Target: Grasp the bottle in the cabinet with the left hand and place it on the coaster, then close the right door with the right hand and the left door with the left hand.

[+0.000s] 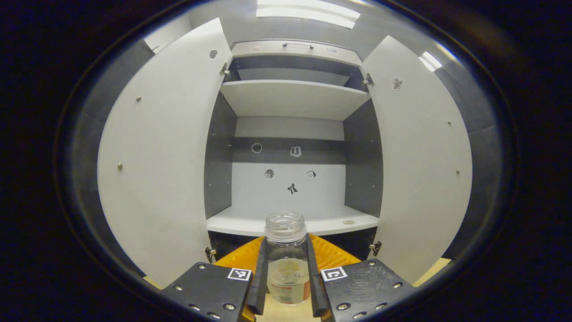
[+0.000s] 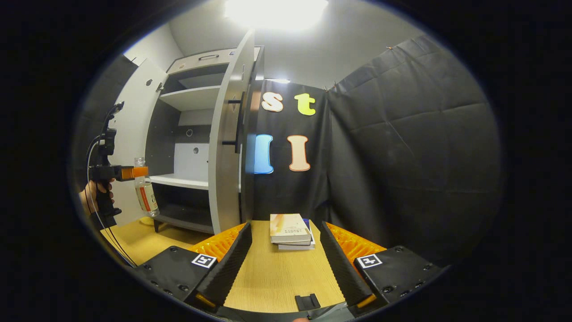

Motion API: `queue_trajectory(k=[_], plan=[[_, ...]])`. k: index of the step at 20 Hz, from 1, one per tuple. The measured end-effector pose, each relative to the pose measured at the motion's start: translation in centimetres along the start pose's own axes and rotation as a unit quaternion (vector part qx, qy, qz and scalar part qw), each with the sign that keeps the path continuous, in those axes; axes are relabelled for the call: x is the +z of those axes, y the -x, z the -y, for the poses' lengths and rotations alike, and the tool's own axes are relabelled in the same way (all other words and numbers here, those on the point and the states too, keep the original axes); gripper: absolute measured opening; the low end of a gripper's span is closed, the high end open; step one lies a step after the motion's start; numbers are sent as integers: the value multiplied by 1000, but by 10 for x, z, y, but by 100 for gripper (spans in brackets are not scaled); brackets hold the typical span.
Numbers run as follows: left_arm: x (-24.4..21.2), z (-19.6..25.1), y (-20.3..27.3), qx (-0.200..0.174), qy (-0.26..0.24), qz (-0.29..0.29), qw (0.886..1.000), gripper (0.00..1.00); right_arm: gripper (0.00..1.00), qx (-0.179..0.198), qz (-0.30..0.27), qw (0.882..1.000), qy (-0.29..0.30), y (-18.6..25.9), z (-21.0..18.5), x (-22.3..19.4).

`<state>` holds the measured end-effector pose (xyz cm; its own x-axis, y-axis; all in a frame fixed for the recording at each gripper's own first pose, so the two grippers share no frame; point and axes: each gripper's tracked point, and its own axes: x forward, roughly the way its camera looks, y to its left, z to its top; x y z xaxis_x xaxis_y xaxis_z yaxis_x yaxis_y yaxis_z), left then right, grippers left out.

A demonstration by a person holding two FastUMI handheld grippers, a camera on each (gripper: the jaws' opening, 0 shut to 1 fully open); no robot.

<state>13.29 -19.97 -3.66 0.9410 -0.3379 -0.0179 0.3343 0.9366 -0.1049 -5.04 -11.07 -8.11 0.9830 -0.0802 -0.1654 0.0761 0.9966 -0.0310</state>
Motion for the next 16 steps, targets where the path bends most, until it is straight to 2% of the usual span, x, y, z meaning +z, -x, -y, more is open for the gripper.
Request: queue_trajectory(k=[12,16], plan=[[-113,2,34,6,26,-52,998,42,98,10,-29,999,23,8,-8,-15],[-159,8,42,7,22,-80,997,41,97,10,-38,998,40,8,-7,-18]])
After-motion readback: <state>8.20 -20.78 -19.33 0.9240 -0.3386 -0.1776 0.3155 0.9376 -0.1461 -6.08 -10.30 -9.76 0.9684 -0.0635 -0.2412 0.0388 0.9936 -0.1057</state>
